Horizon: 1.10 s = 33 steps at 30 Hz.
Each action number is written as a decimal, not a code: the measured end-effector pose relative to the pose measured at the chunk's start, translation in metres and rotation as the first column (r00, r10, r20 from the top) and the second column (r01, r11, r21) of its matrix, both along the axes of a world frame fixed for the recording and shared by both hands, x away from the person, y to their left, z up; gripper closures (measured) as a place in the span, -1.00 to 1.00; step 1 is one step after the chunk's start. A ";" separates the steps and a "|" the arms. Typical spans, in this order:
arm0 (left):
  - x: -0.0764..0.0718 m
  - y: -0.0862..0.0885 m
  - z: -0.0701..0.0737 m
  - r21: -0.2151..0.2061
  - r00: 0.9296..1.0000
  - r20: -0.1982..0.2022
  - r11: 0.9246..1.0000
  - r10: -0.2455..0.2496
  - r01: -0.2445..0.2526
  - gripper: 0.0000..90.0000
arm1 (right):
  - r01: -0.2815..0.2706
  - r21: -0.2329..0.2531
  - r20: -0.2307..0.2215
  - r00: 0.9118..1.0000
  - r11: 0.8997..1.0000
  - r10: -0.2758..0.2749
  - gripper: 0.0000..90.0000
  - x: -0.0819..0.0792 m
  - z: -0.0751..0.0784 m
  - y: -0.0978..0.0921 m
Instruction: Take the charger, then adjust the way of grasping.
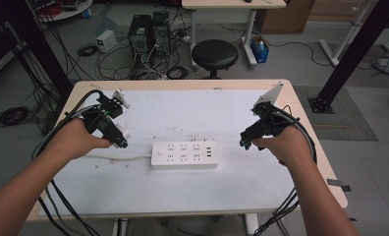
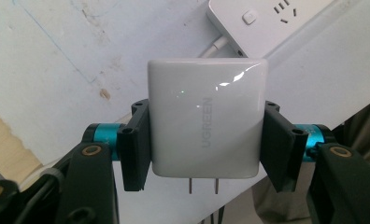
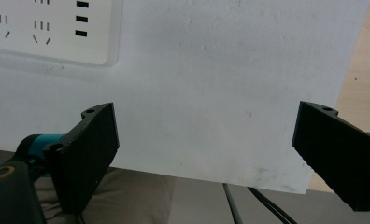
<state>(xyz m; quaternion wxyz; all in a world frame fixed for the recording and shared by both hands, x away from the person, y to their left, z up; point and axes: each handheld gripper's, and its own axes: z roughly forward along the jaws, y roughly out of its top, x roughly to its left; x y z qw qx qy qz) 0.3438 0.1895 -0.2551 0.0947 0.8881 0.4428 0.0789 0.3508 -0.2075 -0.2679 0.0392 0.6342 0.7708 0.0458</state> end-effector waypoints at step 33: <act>-0.013 -0.019 -0.008 -0.080 0.897 -0.038 0.896 -0.441 0.437 -0.06 | -0.021 0.041 -0.026 0.999 0.999 0.022 -0.85 -0.002 -0.001 0.008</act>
